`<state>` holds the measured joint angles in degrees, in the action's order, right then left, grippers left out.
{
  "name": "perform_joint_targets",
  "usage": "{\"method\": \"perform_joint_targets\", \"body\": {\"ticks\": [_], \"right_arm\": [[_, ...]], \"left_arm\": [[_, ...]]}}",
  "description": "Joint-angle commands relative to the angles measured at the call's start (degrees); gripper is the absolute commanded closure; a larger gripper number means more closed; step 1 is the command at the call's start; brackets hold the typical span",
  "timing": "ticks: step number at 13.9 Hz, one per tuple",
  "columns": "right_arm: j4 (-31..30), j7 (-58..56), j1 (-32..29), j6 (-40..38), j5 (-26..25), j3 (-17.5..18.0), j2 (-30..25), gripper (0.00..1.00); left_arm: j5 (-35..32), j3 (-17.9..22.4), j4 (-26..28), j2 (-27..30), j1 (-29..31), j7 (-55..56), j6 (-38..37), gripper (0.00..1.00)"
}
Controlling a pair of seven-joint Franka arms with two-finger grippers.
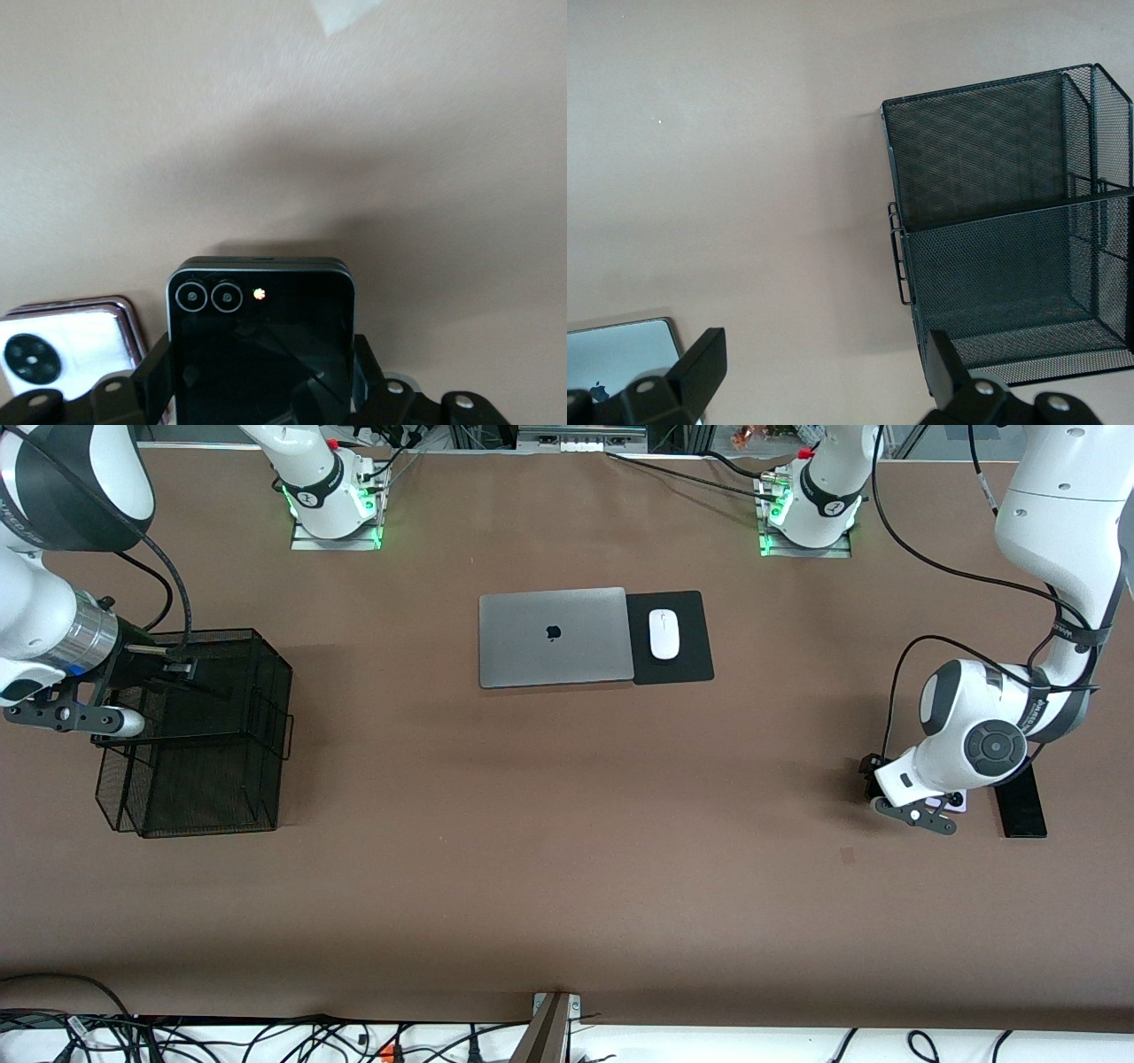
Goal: Place phones with both arms
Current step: 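Grasp the black flip phone with the left gripper and lift it, then carry the black flip phone beside the laptop and open the left gripper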
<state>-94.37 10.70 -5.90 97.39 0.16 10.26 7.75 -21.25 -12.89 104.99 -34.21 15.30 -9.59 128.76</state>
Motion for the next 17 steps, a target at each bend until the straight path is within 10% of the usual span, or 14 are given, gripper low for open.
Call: {"method": "perform_joint_targets", "body": {"ticks": [1, 17], "right_arm": [[0.5, -1.03, -0.34, -0.71, 1.34, -0.06, -0.02, 0.0], [0.5, -1.03, -0.34, -0.71, 1.34, -0.15, -0.02, 0.0]], "left_arm": [[1.73, -0.82, -2.95, -0.42, -1.06, 0.8, -2.81, 0.86], [4.99, -0.56, -20.24, -12.89, -31.99, 56.66, -2.73, 0.86]]}}
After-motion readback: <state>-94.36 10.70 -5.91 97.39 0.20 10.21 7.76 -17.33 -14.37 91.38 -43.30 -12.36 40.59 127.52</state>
